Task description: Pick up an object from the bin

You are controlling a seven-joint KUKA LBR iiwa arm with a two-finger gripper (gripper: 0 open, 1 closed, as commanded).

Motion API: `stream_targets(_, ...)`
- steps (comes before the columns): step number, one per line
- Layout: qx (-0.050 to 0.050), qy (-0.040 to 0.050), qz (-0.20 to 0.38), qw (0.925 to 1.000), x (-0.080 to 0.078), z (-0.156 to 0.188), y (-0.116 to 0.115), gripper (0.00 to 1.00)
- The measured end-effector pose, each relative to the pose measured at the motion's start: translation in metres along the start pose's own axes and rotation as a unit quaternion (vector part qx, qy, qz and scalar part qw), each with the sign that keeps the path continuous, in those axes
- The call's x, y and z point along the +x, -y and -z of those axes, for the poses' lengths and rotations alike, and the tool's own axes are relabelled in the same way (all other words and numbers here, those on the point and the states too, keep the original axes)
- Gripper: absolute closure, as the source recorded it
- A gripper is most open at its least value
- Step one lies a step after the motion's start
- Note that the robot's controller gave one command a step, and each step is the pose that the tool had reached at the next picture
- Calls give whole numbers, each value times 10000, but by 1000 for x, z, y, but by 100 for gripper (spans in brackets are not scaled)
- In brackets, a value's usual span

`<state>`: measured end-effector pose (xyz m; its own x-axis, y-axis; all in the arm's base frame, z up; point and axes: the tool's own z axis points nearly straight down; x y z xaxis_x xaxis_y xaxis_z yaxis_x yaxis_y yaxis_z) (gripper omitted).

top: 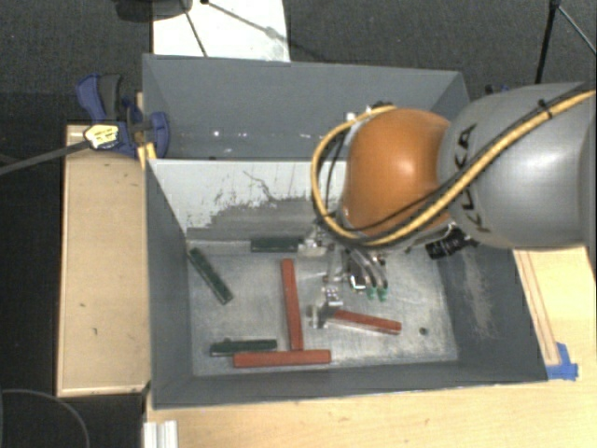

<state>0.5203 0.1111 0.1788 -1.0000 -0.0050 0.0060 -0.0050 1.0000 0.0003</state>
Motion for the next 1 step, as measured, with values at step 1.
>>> stream_targets(1, -6, 41, -17, 10000, -2, 4, 1, 0)
